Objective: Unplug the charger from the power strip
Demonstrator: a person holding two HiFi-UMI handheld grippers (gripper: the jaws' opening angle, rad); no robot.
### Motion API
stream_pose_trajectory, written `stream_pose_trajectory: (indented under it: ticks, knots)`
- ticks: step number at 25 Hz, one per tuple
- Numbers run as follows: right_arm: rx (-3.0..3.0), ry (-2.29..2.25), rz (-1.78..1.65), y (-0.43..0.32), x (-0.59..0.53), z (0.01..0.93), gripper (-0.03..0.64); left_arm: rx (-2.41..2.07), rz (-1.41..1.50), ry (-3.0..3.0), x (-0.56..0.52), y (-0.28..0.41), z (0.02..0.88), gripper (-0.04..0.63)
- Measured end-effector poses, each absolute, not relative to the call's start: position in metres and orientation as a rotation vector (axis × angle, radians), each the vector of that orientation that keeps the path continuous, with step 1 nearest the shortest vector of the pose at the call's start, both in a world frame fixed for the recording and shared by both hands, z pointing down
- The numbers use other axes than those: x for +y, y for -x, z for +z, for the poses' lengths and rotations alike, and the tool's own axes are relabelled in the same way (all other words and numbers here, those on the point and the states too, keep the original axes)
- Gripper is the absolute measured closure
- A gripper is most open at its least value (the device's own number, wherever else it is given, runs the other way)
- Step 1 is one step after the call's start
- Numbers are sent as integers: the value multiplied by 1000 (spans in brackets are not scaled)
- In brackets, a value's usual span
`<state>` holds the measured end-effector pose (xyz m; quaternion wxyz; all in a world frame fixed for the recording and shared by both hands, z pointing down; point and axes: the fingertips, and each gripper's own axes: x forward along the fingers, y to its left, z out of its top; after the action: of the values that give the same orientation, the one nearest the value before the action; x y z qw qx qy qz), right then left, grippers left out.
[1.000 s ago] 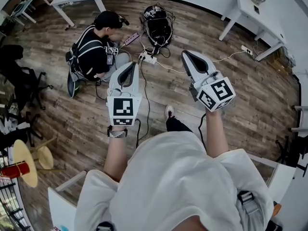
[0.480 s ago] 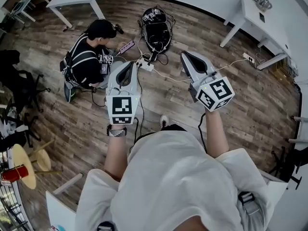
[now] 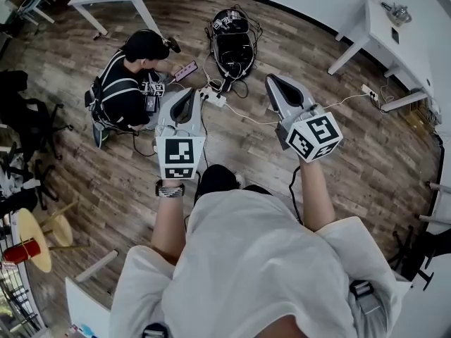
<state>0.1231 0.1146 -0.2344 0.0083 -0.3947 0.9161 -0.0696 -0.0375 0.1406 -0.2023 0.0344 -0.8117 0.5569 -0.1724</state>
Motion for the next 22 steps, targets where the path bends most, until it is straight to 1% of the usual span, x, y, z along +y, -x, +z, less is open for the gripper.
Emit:
stream_pose_trajectory:
  ticks: [13,22]
  knots:
    - [2862,1290,-287,-112,22,-204,615,1709,-549,2541,42,48,-169,591]
    - [2844,1336,-367,-81,-55,-174,615,1710,-587,2592,-34,84,-130,591]
